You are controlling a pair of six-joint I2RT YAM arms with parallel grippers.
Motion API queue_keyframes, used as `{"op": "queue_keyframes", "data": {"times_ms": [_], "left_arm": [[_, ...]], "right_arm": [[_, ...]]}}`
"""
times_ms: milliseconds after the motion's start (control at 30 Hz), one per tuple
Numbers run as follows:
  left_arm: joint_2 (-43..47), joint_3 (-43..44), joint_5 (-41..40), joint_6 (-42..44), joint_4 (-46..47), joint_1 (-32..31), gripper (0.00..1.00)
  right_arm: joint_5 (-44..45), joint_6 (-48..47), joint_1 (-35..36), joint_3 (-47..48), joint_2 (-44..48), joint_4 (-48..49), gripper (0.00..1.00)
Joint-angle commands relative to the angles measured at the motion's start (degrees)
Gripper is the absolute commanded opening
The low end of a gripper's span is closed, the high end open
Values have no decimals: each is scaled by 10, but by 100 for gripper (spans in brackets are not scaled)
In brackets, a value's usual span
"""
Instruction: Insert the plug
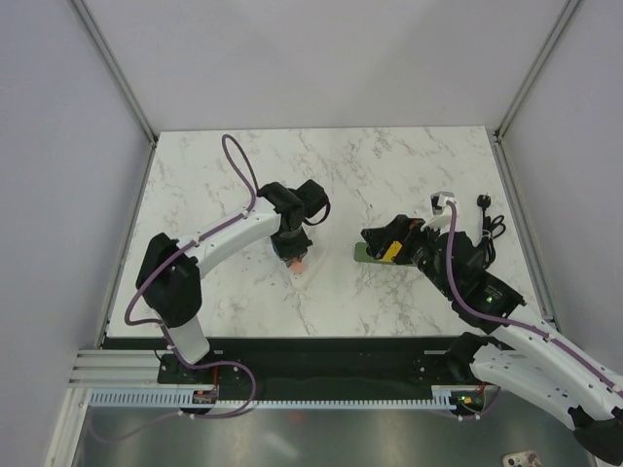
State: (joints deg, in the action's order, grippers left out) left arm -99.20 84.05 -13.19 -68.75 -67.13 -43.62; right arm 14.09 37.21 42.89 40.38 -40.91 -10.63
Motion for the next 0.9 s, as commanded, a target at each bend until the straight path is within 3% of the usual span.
{"op": "queue_keyframes", "data": {"times_ms": [0,867], "left_arm": [[-7,-3,-1,-34,-20,-3,2],[-28,-11,23,-47,-2,-7,2]], "right_arm": [[13,-7,0,4,10,3,98],[25,-14,-2,1,11,-3,98]]}}
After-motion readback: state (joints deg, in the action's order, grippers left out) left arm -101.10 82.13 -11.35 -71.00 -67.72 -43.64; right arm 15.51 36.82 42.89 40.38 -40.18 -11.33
